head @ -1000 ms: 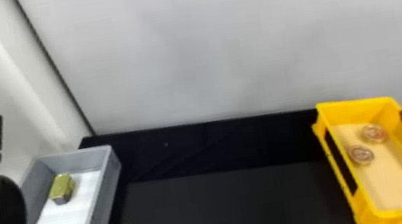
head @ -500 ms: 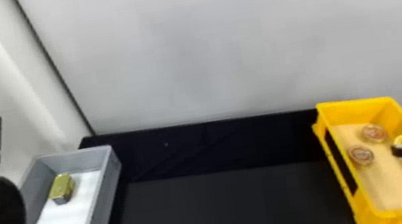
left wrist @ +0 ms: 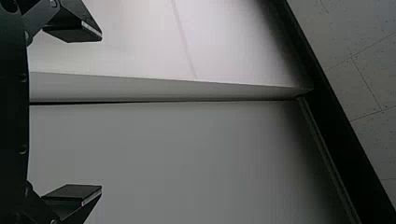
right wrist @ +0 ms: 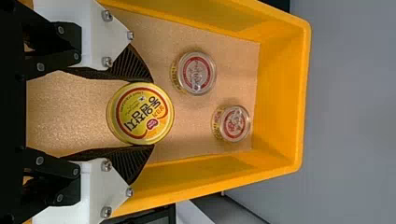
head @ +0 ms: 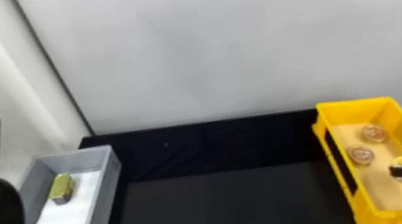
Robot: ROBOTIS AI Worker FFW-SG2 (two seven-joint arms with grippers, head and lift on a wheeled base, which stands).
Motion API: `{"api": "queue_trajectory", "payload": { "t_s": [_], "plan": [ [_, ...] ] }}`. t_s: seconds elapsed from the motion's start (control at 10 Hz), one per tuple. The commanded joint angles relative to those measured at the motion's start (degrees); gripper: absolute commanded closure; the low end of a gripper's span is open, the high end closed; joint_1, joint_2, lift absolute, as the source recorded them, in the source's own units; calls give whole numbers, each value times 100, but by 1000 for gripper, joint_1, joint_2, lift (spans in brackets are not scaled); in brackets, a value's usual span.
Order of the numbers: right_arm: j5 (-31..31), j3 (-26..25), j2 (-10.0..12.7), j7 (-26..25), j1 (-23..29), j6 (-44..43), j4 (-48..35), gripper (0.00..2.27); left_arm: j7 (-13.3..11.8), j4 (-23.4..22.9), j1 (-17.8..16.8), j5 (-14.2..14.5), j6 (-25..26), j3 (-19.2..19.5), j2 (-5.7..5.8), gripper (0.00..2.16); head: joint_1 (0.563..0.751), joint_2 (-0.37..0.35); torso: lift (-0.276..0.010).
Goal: Pick up the round yellow can and place it in the yellow rectangular box
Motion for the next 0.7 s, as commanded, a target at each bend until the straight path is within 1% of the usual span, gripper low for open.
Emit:
{"api": "queue_trajectory", "payload": {
  "t_s": [0.0,0.6],
  "plan": [
    [-47,-1,0,0,45,15,86,596,-1,0,-12,0,0,0,0,128,663,54,0],
    [-117,-10,0,-44,89,50,289,596,-9,0,-21,0,0,0,0,128,663,54,0]
  ]
}}
